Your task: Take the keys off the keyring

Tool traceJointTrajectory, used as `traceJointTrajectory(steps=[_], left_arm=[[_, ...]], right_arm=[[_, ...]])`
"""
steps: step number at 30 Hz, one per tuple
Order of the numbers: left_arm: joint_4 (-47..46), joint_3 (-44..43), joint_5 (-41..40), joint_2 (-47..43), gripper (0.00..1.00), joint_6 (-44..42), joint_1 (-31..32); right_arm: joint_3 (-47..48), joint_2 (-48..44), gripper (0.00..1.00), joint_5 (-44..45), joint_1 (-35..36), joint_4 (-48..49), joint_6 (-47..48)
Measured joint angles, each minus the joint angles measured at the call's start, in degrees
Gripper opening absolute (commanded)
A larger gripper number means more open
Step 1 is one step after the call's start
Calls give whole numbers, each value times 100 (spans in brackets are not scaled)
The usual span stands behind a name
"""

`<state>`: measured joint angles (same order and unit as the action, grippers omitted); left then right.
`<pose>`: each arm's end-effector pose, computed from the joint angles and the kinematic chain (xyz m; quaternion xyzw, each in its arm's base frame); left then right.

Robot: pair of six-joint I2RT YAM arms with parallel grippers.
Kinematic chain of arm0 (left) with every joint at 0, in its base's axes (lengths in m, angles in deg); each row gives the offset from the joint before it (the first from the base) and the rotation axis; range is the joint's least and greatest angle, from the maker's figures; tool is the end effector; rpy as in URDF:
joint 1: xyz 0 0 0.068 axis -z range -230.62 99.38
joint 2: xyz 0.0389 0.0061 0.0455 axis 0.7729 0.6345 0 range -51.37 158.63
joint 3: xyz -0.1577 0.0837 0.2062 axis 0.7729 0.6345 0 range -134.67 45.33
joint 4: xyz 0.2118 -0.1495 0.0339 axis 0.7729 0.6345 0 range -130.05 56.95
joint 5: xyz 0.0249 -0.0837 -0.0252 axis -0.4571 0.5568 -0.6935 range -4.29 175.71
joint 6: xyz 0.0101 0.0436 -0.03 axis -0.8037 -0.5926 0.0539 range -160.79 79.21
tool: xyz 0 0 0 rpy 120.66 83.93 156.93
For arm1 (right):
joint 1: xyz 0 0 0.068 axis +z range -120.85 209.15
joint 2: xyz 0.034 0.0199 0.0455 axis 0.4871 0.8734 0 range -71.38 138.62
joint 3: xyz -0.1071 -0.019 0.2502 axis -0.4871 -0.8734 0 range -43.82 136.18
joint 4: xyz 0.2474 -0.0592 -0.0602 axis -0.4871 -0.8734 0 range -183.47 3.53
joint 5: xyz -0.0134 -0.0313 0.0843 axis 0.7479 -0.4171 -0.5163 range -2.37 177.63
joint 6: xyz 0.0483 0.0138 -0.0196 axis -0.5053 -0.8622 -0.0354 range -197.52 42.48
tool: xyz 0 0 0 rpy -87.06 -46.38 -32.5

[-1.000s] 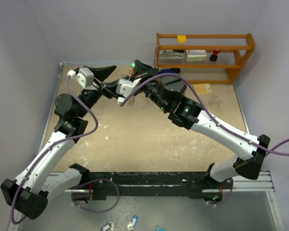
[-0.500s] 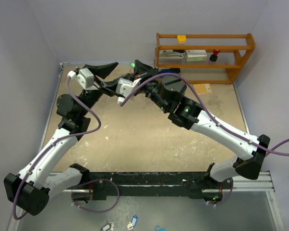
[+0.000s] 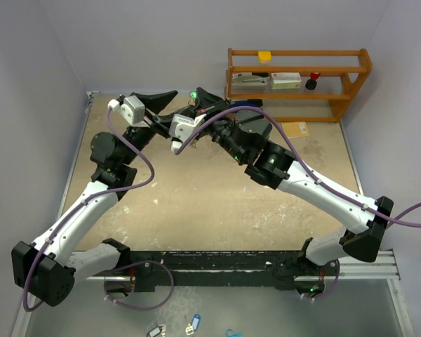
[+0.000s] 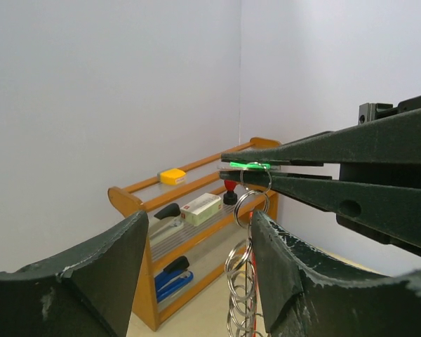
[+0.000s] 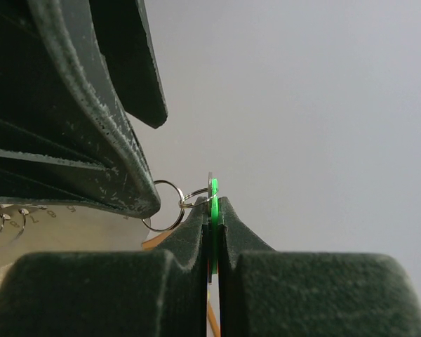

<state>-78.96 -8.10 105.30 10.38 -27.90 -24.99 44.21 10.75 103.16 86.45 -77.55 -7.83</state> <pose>0.2101 -0.1139 0.4247 0.2010 0.4689 -0.3618 0.7803 0.1841 0.2693 0.4876 -0.4931 0.3655 -0.1667 0.7717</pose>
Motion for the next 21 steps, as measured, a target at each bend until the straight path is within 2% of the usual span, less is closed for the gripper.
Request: traceJointTrajectory(steps=[21], left_arm=[[-544, -4, -131, 302, 51, 9, 44]], right_arm=[[-44, -2, 0, -22, 0, -4, -101]])
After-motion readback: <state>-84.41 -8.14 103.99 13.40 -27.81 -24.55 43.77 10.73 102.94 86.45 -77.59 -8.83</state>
